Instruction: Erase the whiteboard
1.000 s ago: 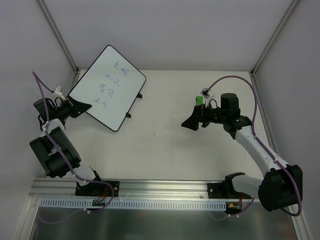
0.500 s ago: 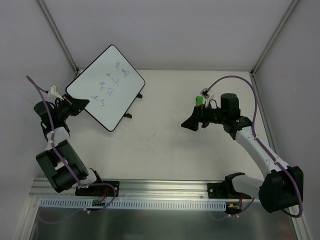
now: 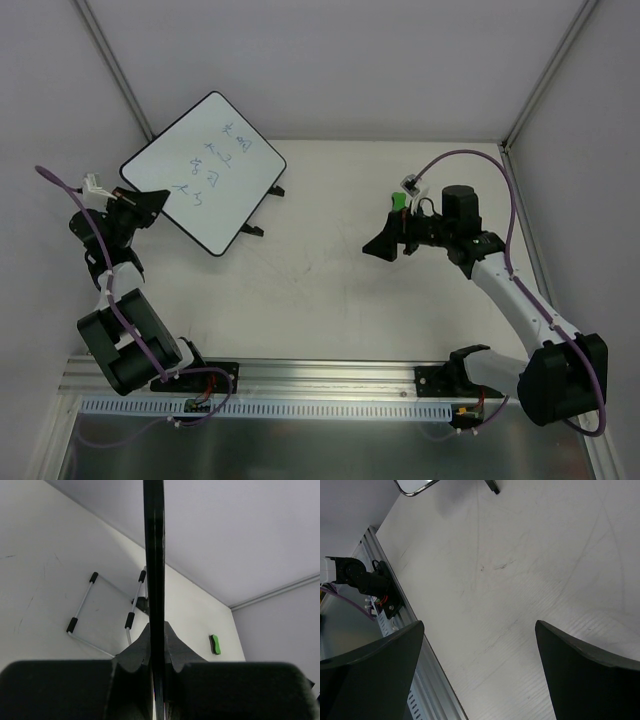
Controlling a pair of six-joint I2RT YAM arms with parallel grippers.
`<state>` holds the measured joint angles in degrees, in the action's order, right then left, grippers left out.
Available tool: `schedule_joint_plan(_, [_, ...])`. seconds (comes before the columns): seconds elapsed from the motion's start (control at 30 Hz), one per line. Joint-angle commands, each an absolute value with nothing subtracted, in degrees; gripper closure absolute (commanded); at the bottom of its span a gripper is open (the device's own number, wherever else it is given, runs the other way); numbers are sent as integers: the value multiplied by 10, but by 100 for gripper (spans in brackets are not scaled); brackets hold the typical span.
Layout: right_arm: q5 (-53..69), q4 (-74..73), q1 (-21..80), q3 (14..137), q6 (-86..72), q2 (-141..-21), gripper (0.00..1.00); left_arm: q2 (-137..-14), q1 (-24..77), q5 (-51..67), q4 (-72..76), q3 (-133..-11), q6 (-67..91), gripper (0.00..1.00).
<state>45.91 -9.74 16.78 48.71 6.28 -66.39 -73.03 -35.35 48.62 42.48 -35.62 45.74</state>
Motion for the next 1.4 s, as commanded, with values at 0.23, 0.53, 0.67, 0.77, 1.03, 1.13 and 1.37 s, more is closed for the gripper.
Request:
schedule_joint_plan(0.23, [467, -100, 172, 523, 75, -650, 1, -699, -353, 425, 648, -389, 602, 100])
schedule_joint_plan(0.53, [321, -99, 173, 550, 25, -654, 1, -683, -269, 433, 623, -380, 589, 100])
schedule_joint_plan(0.67, [168, -163, 172, 601, 2, -685, 1, -673, -222, 424, 605, -365, 577, 100])
schedule_joint_plan(0.77, [74, -184, 172, 635, -23, -713, 1, -663, -194, 417, 591, -352, 567, 100])
schedule_joint_plan(1.03, [-108, -187, 172, 712, -51, -843, 4, -636, -127, 417, 550, -315, 532, 100])
schedule_joint_plan(1.13, [-120, -192, 171, 758, -56, -918, 5, -624, -120, 417, 537, -296, 521, 100])
schedule_joint_plan(1.37, [-148, -196, 167, 836, -55, -1053, 8, -602, -90, 426, 498, -279, 494, 100])
